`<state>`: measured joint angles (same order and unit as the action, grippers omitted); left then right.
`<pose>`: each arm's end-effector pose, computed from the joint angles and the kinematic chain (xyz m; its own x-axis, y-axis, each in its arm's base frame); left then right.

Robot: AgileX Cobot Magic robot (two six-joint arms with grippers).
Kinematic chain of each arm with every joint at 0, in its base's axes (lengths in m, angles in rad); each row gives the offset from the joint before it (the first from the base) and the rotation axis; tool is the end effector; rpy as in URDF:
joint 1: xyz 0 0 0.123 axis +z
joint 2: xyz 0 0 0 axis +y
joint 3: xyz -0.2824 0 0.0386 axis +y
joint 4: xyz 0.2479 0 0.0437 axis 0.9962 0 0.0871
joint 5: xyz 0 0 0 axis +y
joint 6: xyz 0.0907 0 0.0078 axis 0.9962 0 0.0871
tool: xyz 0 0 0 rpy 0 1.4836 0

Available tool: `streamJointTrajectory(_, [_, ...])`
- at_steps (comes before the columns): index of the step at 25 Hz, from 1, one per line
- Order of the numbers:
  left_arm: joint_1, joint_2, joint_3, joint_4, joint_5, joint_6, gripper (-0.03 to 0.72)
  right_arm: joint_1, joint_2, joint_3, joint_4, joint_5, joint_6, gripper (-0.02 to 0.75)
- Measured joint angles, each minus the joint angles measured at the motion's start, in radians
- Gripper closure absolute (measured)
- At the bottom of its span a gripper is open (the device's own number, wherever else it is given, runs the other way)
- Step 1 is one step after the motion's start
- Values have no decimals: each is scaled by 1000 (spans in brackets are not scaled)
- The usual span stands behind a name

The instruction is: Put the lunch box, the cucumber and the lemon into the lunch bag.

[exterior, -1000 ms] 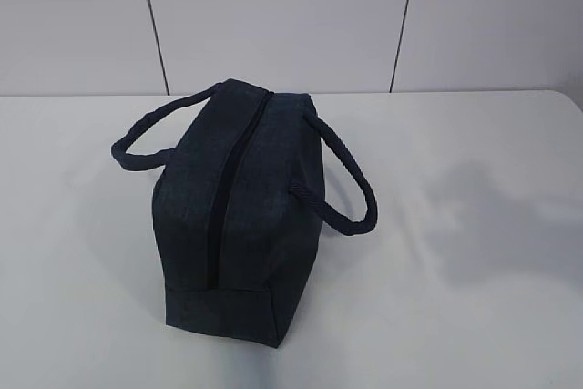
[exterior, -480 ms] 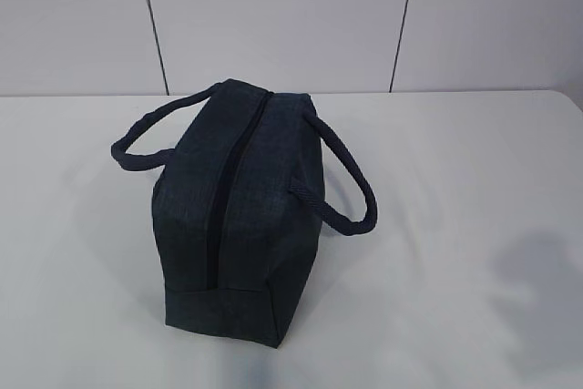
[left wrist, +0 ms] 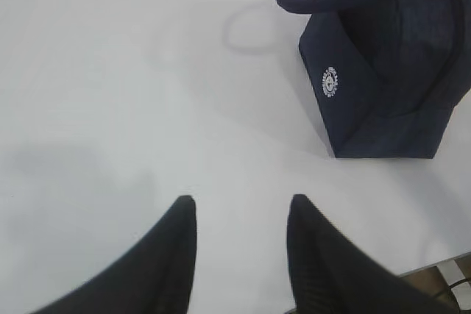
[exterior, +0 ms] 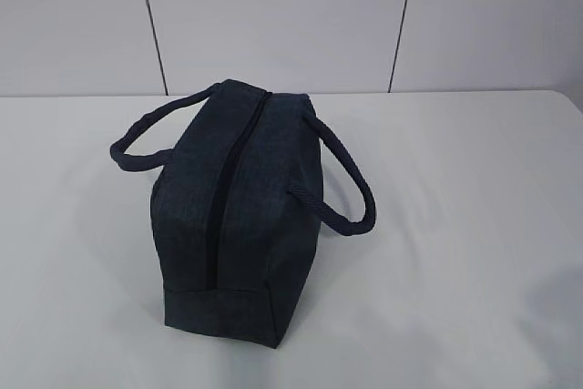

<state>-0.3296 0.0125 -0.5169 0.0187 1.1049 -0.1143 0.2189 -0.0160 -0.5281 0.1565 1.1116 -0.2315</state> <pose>-0.0059 0.0036 0.2784 -0.4947 0.0575 -0.8671 0.2590 0.9622 -0.0839 -0.0159 0.0095 0.2814 -0.3868 -0.2493 -0.8878 -0.4038 0.9113 -0.0800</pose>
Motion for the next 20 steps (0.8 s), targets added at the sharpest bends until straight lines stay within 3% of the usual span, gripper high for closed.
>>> streamJointTrajectory(20, [14, 0, 0, 12, 2, -1, 422, 0, -2, 20, -20, 32, 6, 318])
